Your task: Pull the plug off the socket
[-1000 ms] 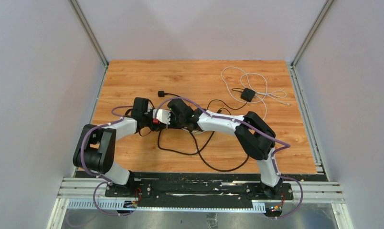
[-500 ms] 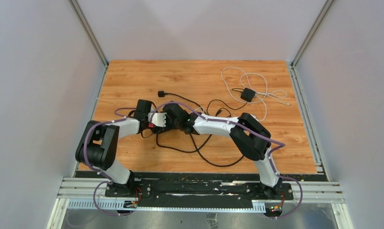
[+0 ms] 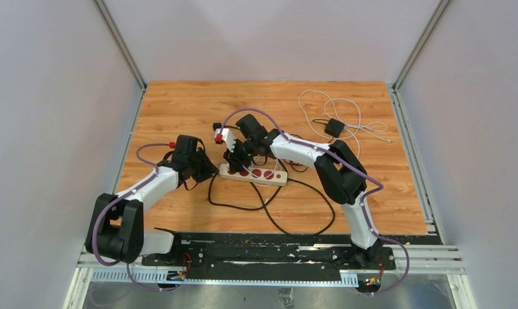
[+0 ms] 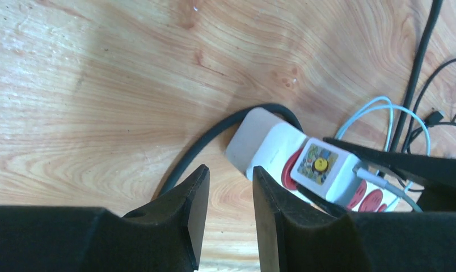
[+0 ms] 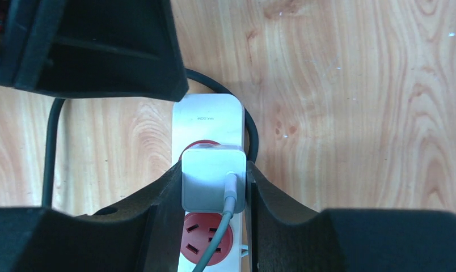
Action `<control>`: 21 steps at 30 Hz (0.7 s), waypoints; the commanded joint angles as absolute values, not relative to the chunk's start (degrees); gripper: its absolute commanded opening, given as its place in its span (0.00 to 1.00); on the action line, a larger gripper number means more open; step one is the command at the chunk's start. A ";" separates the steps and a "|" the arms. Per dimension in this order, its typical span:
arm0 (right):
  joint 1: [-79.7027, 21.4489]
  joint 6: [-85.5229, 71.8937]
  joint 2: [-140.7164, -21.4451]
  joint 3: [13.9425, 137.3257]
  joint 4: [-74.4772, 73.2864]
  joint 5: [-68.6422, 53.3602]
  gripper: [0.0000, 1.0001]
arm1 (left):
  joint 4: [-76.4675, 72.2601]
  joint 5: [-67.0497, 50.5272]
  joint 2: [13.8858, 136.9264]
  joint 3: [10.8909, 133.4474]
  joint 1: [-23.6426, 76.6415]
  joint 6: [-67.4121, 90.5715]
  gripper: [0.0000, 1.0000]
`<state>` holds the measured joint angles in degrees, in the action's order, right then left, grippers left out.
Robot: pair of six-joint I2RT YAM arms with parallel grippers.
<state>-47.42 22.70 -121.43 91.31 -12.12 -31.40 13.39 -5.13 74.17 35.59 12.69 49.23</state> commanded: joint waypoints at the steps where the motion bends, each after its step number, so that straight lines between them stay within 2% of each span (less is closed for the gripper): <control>1: -48.25 16.39 -124.90 91.10 -22.67 -36.71 0.07 | 13.49 -3.37 77.23 37.40 12.39 48.47 0.39; 11: -48.41 13.50 -125.21 94.83 -26.06 -31.86 0.02 | 2.13 -17.08 88.83 37.33 12.39 50.50 0.37; 18: -52.90 16.72 -123.06 95.92 -27.45 -15.19 0.00 | 4.32 -17.96 91.07 37.29 12.46 49.26 0.26; 21: -54.01 16.16 -123.52 97.76 -28.65 -14.02 0.00 | 4.27 -19.23 92.04 37.09 12.68 48.93 0.25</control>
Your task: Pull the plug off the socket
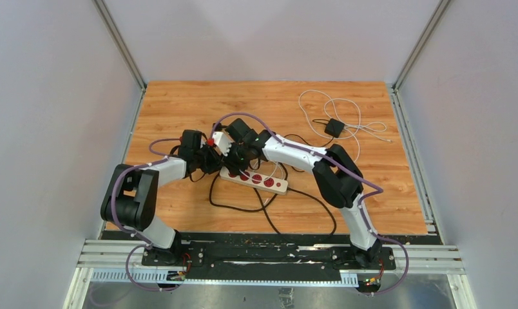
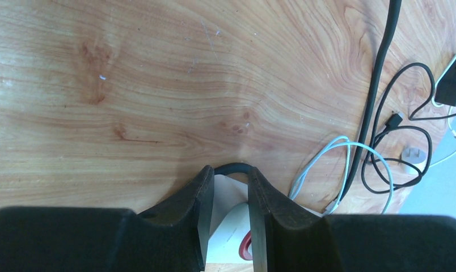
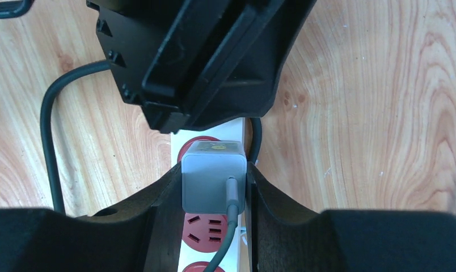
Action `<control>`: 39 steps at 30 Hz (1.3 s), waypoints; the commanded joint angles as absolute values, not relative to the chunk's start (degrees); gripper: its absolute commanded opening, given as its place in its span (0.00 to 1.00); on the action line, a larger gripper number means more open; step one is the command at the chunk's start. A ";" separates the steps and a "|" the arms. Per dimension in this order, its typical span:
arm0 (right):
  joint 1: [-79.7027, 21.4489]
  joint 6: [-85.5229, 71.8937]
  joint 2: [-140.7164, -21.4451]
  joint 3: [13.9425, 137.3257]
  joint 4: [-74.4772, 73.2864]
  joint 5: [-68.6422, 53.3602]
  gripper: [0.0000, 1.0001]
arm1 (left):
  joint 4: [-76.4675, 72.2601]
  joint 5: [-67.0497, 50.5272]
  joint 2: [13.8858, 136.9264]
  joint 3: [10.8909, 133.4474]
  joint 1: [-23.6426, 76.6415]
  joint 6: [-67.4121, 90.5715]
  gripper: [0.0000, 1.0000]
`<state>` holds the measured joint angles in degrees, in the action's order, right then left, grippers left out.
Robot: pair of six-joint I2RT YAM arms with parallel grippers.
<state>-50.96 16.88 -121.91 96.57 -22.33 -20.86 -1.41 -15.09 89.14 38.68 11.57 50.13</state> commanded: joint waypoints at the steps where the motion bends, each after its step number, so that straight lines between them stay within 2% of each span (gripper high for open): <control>1: -54.56 16.73 -123.64 98.01 -28.86 -12.07 0.00 | 4.29 -19.59 92.43 37.05 12.85 48.81 0.24; 9: -60.40 25.61 -124.58 96.16 -28.28 8.94 0.00 | 5.53 -19.28 93.71 37.03 14.82 48.50 0.21; 14: -62.99 29.61 -123.42 91.85 -22.87 15.64 0.00 | 6.06 -19.12 94.14 36.94 15.19 48.65 0.20; 18: -62.73 28.87 -122.17 90.19 -22.24 10.71 0.00 | 6.06 -18.83 94.51 36.48 15.51 48.40 0.19; 24: -59.04 22.38 -116.08 87.51 -19.72 -7.22 0.00 | 6.06 -17.90 94.66 34.69 15.64 47.99 0.18; 39: -54.27 13.79 -107.09 82.00 -9.75 -11.36 0.00 | 11.37 -10.07 89.58 31.72 15.64 45.36 0.18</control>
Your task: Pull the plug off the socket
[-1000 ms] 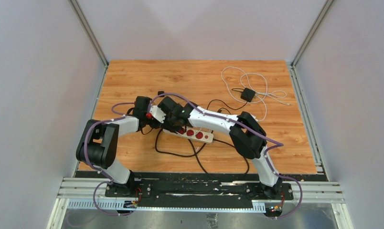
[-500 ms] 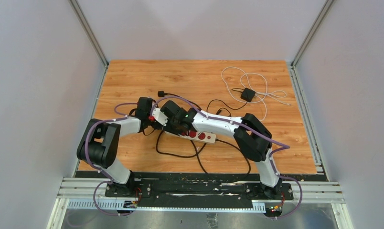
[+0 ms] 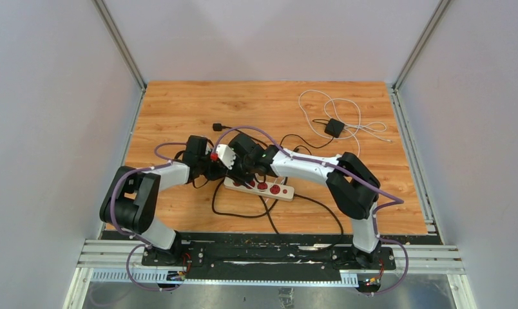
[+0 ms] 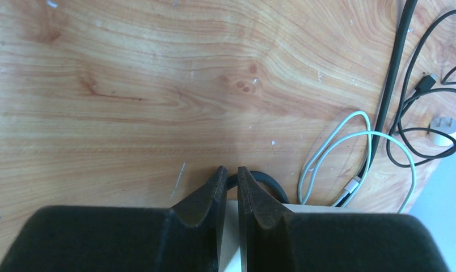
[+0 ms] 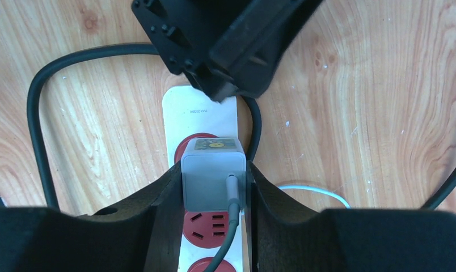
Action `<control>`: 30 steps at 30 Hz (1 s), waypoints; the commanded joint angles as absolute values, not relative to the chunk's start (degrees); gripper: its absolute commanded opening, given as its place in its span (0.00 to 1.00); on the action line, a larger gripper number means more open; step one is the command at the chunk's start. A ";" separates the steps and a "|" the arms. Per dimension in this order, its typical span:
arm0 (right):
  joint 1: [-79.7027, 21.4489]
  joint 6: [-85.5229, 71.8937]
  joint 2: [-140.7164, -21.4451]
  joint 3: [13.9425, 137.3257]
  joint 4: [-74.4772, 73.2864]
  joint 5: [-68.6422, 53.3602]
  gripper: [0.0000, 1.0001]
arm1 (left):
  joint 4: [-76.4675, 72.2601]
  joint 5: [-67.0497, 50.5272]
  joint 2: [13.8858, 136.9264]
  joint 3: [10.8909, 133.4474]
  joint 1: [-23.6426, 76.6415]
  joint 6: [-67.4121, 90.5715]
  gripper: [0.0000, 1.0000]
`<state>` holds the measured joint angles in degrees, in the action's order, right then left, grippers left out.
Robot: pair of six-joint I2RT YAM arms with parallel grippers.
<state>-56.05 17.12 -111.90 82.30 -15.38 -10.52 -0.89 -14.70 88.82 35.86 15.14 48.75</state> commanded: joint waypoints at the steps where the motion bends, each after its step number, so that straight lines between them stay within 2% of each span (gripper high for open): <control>1: -54.19 13.95 -106.73 81.95 -9.60 -11.40 0.00 | 11.01 -10.09 89.09 31.28 15.72 45.45 0.18; 8: -54.23 15.74 -109.12 83.17 -11.94 -13.93 0.00 | 13.52 -8.88 82.64 31.70 15.83 43.38 0.23; 12: -54.22 16.44 -110.40 81.72 -12.93 -15.53 0.00 | 21.78 -3.23 75.96 38.21 15.82 41.59 0.27; 16: -54.32 18.33 -110.58 80.30 -12.63 -18.94 0.00 | 27.62 2.55 68.96 43.46 15.74 40.32 0.48; 18: -54.32 19.00 -111.05 80.28 -12.74 -20.09 0.00 | 27.93 1.45 66.56 44.17 15.73 39.01 0.60; 19: -54.27 19.36 -111.28 80.33 -12.62 -20.45 0.00 | 27.49 0.50 65.97 44.20 15.73 38.26 0.62; 26: -54.32 19.17 -111.71 81.22 -12.65 -19.67 0.00 | 26.03 -8.71 70.23 41.44 15.73 36.13 0.62; 30: -54.32 18.95 -111.58 81.21 -12.27 -19.10 0.00 | 19.18 -15.76 71.78 36.58 15.73 37.76 0.62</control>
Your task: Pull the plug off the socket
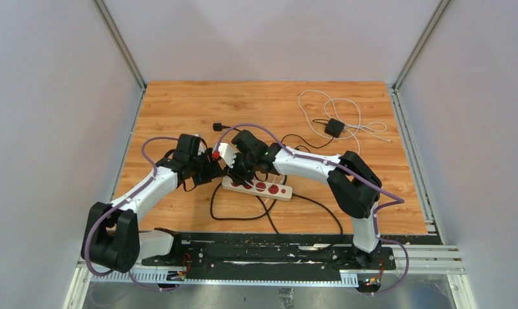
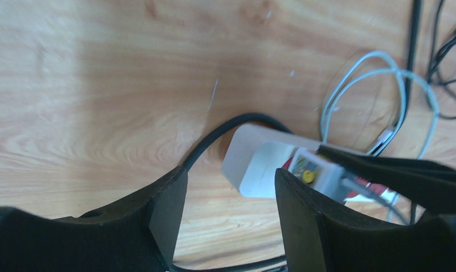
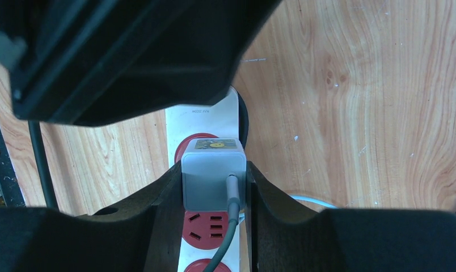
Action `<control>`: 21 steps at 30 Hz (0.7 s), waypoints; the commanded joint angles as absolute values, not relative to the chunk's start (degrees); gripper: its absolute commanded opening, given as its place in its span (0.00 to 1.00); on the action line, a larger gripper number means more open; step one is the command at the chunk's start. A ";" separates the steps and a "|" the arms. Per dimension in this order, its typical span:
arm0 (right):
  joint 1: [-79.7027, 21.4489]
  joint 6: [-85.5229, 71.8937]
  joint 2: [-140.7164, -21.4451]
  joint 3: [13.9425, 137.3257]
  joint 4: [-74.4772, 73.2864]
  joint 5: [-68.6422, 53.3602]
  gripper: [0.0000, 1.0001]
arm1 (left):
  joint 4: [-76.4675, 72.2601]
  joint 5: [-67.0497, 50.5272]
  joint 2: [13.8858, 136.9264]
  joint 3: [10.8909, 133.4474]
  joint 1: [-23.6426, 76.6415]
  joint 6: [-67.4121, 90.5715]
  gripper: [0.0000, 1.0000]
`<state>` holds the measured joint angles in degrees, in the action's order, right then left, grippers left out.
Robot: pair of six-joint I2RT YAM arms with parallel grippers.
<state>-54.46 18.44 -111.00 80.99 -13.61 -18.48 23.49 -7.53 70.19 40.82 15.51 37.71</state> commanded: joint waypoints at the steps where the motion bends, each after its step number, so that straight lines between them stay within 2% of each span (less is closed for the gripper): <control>1: -54.32 18.65 -111.50 81.09 -11.93 -18.85 0.00 | 18.14 -16.49 72.56 35.76 15.73 38.24 0.61; 5: -54.31 17.95 -110.34 80.59 -10.26 -18.92 0.00 | 14.13 -17.81 75.39 32.94 15.73 39.76 0.55; 12: -54.32 19.31 -102.91 76.05 -2.98 -28.37 0.00 | 15.56 -12.44 84.46 32.88 15.73 38.73 0.43; 21: -54.32 18.55 -94.36 69.57 12.83 -29.62 0.00 | 16.94 -10.55 88.46 31.12 16.30 35.87 0.40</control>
<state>-53.54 19.99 -105.03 69.69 -4.89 -20.67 10.52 -22.94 83.15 35.59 16.40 40.80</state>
